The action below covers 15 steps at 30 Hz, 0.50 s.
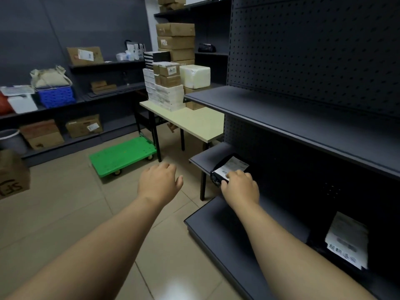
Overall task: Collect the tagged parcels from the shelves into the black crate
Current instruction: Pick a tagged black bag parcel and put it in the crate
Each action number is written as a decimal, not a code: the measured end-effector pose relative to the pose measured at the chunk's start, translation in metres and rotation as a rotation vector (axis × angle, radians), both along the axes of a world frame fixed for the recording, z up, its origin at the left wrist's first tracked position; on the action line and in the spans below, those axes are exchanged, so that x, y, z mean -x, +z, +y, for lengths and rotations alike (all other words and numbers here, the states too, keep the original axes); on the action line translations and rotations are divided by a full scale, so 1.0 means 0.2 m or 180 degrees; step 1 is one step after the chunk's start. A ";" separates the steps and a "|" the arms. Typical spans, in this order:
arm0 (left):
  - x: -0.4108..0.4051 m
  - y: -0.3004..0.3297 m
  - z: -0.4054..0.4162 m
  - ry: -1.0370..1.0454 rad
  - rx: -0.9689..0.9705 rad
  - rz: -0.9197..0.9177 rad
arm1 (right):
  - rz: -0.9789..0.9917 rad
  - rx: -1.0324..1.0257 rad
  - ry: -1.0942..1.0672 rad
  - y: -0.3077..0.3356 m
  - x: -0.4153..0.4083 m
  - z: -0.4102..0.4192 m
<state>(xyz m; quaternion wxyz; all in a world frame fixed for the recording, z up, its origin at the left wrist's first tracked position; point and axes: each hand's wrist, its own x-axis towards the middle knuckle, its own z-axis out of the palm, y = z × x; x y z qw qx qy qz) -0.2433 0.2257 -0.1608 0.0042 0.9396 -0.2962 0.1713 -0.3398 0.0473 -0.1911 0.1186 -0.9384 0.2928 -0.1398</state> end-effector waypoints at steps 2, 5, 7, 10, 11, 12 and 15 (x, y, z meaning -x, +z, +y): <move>-0.15 0.01 -0.10 -0.0071 -0.0017 0.0016 | 0.0080 -0.0007 -0.0071 -0.01 -0.11 -0.08; -0.34 0.00 -0.24 -0.0195 -0.0041 0.0027 | 0.0157 0.0023 -0.0151 -0.03 -0.25 -0.18; -0.43 -0.01 -0.33 -0.0263 -0.0044 0.0040 | 0.0190 0.0020 -0.0223 -0.04 -0.31 -0.24; -0.53 -0.05 -0.44 -0.0340 -0.0045 0.0088 | 0.0240 0.0026 -0.0334 -0.06 -0.36 -0.32; -0.56 -0.06 -0.47 -0.0384 -0.0052 0.0109 | 0.0253 0.0004 -0.0376 -0.06 -0.37 -0.34; -0.58 -0.07 -0.50 -0.0436 -0.0062 0.0129 | 0.0259 -0.0020 -0.0419 -0.07 -0.38 -0.36; -0.63 -0.11 -0.58 -0.0577 -0.0073 0.0155 | 0.0290 -0.0095 -0.0542 -0.10 -0.40 -0.40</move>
